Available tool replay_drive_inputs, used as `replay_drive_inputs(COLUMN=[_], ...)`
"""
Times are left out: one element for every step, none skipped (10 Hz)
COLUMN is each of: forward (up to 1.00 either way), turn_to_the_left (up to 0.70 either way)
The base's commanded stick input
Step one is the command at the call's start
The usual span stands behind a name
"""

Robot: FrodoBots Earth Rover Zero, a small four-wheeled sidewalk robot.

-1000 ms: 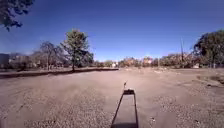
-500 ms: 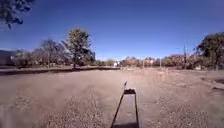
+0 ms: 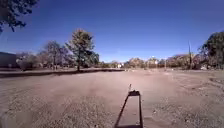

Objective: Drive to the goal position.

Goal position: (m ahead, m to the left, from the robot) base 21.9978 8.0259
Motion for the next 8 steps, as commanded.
replay_drive_inputs(forward=[0.5, 0.5, 0.5, 0.5, 0.5, 0.5, 0.5, 0.5], turn_to_the_left=[0.0, 0.0, 0.0, 0.0, 0.0, 0.0, 0.0, 0.0])
